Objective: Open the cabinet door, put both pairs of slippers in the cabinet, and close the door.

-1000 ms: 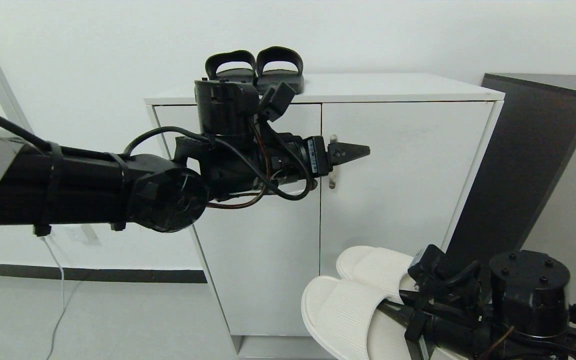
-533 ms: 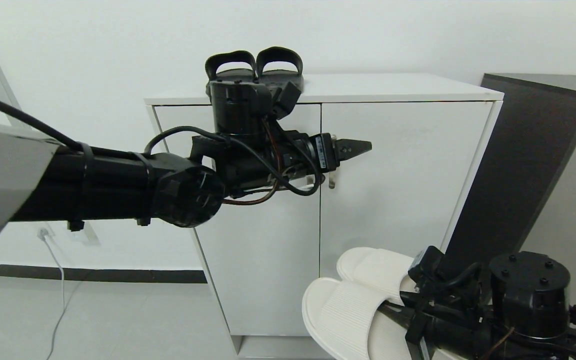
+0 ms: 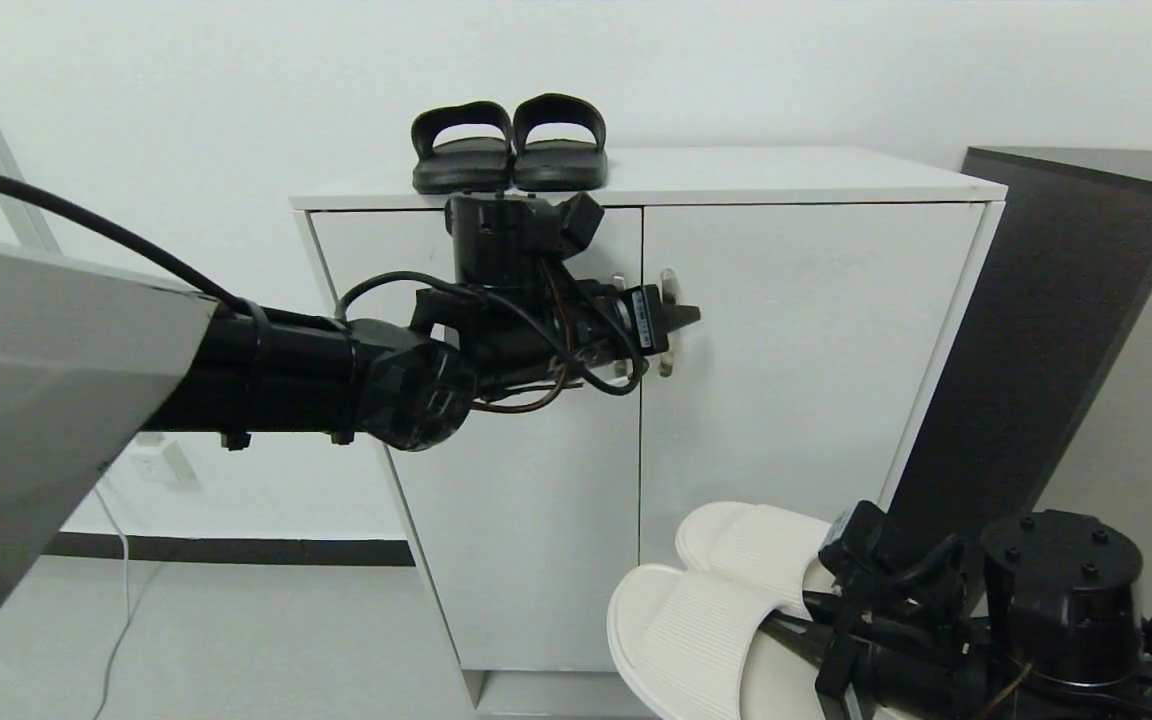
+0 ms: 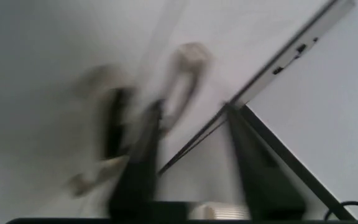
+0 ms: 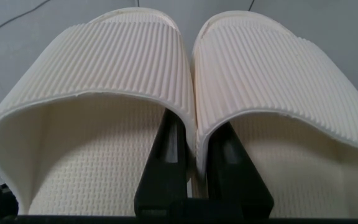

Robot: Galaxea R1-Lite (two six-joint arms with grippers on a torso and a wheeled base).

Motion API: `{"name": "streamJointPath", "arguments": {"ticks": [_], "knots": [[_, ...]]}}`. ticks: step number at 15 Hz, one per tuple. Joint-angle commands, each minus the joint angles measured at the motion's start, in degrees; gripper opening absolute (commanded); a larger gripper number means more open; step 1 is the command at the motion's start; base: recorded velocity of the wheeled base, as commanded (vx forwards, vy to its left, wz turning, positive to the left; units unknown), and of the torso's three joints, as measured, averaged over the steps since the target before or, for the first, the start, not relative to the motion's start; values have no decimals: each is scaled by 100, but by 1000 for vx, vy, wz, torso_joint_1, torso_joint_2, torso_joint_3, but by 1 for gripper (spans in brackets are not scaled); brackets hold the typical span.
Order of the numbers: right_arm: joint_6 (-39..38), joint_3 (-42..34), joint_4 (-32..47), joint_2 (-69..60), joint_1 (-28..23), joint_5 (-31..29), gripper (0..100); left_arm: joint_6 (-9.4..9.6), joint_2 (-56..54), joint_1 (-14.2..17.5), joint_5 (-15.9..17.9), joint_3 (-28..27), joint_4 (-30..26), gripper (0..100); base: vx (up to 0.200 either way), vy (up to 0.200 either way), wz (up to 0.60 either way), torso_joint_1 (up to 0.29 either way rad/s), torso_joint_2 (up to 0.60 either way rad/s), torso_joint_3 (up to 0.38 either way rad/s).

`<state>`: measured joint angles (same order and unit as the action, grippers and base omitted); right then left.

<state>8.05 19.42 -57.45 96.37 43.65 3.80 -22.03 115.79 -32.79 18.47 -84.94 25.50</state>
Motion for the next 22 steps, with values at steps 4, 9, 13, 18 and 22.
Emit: {"name": "streamJointPath", "arguments": {"ticks": [4,9,13,18,22], "knots": [[83,-202,-3,-127,99,472,0,6,-610,-52,34,637,25,0,0,0,0,0,0,0],[83,-219,6,-171,170,472,0,6,-1269,-175,25,1665,491,0,0,0,0,0,0,0],[74,-228,6,-162,170,481,0,41,-1814,-192,43,2377,614,0,0,0,0,0,0,0],[83,-237,6,-188,196,472,0,-38,-1339,361,78,2342,1361,0,0,0,0,0,0,0],[162,-272,-3,-224,249,481,0,-346,-830,476,78,1753,1545,0,0,0,0,0,0,0]]}}
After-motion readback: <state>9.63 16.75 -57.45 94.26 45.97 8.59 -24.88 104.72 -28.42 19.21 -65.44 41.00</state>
